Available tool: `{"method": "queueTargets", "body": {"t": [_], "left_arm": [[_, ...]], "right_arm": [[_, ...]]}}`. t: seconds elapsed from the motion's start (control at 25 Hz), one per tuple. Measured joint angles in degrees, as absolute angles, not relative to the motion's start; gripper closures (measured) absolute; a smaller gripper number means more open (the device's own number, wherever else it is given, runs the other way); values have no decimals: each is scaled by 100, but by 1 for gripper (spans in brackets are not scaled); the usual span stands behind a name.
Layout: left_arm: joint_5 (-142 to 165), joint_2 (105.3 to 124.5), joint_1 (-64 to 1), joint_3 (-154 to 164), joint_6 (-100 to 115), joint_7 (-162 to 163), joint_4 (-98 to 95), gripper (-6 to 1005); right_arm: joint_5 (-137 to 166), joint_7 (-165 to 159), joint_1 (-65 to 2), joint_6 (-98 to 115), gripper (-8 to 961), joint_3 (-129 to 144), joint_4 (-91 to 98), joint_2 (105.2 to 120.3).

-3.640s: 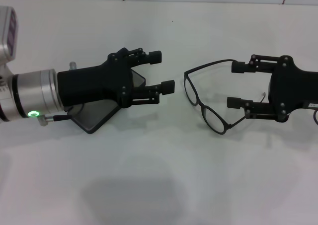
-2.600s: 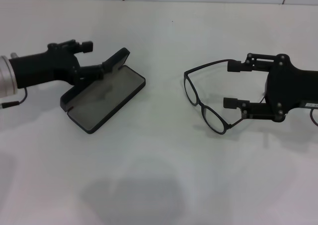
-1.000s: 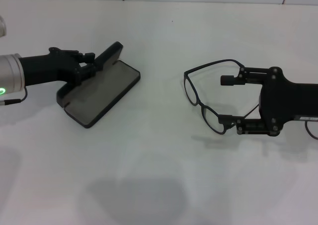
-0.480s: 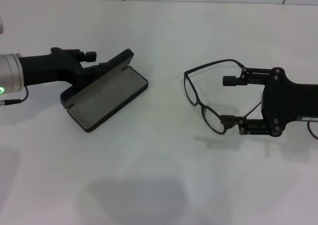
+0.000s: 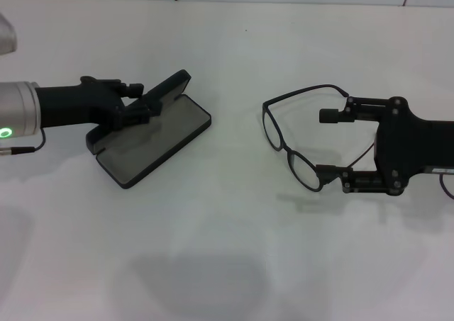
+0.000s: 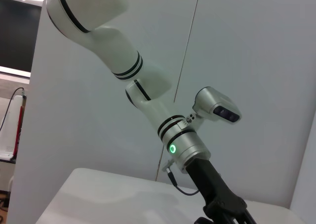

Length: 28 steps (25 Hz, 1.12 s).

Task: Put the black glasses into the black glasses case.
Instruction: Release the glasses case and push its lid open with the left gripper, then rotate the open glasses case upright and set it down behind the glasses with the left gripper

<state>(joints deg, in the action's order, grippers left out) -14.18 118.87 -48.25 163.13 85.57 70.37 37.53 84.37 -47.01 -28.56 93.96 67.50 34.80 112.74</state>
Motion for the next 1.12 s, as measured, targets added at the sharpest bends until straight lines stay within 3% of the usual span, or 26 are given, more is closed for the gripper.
{"method": "queueTargets", "body": {"t": [0.48,0.6,1.12], "left_arm": [[-1257,11900,-4883,16312,8517,7022,3753,475],[-1184,11900,-4939,16312,8504,7041,3759,597],[-1003,11854,-5420,16312,8523,6534,3740,755]], "right_arm": [[8476,-4692,-2856,9446,276,6748,3480,11290],[8569,-4677,-2863,9528,276,6747,3480,11301],[8858,-4383,-2802,9917,277,6770,3497,11381]]}}
